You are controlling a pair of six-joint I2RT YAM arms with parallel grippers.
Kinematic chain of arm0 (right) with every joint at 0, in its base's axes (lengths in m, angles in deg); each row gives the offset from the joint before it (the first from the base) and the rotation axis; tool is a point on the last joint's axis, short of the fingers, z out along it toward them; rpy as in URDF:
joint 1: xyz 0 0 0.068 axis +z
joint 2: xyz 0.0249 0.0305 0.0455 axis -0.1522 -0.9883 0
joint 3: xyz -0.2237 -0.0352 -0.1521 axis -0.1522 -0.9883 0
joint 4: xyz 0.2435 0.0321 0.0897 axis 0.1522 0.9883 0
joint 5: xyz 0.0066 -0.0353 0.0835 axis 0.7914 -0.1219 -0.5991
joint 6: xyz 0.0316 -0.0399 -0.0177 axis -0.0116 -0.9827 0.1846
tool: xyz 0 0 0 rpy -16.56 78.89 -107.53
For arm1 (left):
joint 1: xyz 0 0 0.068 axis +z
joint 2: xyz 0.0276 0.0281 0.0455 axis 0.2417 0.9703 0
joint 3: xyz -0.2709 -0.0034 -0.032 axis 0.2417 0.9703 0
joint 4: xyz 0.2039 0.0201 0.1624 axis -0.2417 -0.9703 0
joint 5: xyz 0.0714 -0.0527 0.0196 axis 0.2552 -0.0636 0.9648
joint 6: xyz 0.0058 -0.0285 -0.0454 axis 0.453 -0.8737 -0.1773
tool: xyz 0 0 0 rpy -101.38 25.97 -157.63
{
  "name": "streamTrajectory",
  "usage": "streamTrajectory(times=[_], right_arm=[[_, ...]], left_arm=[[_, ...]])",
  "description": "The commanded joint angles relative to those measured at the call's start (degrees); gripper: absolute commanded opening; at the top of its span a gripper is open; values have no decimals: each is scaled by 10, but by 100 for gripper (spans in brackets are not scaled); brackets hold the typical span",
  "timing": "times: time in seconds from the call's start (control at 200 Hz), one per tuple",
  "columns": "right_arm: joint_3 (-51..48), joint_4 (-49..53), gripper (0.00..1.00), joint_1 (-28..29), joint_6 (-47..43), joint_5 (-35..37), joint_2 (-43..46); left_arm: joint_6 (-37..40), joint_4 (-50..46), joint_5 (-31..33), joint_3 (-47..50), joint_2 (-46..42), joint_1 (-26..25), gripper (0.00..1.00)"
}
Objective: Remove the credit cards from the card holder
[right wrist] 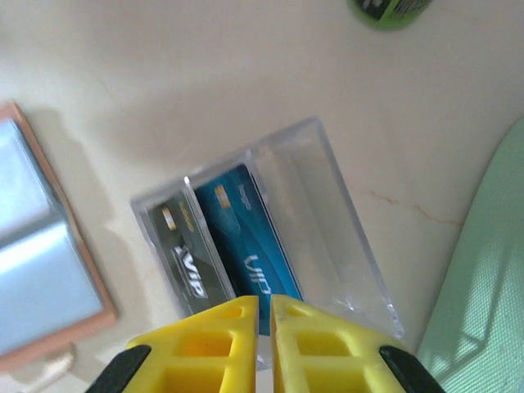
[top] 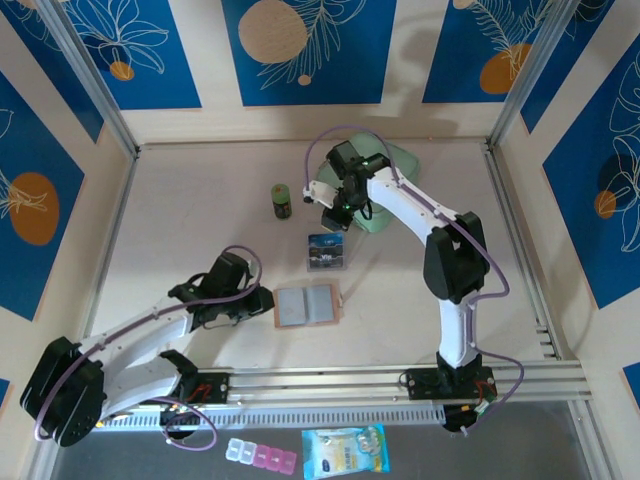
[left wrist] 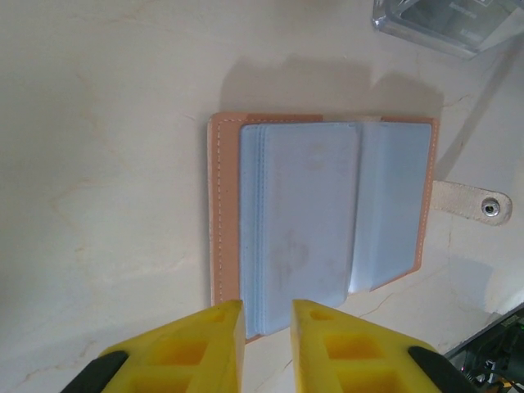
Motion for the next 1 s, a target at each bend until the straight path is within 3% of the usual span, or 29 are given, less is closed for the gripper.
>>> streamTrajectory(times=[0.0,0.24,0.46,0.715,0.995], right_arm=[[-40,-56,14,4,154,-66,56],[-192,-171,10,15,452,-133,135],[-349,-299,6,47,638,-155,199],[-384,-289,8,99,710,-128,200],[-382,-302,29,157,752,-108,165]], left_arm=[[3,37,-28,-7,23,5,20],[12,62,-40,-17,71,0,14],[25,51,-22,-13,85,0,10],[22,85,-42,0,111,0,6],[35,64,-26,4,124,0,3]])
